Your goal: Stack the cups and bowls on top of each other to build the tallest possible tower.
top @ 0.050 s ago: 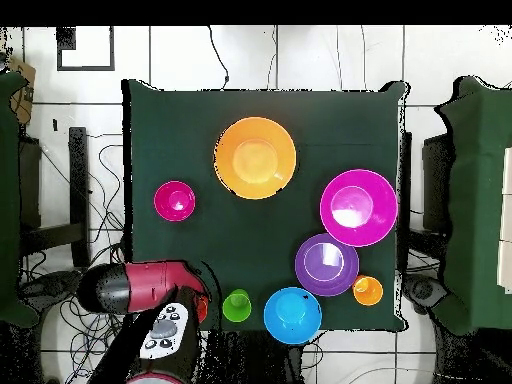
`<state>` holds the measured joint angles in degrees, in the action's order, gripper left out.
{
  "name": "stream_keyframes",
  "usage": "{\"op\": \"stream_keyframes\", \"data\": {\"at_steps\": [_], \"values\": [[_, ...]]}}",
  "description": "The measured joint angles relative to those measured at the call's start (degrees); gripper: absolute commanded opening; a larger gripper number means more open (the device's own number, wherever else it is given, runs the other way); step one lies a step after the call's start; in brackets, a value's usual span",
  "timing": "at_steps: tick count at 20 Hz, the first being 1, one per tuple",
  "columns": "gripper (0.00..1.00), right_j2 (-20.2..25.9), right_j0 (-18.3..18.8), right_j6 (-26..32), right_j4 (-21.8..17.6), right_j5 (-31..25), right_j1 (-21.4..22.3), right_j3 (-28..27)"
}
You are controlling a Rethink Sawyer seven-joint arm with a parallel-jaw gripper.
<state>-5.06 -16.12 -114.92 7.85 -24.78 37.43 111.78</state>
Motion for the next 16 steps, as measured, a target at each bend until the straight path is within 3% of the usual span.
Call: {"op": "stream_keyframes", "data": {"at_steps": [7,16], "values": [[1.00,0.0,-3.6,-2.5,2.6,0.0,4.7,2.9],[1.00,0.0,-10.4,-3.7,2.7,-0.8,10.7,3.9]]}}
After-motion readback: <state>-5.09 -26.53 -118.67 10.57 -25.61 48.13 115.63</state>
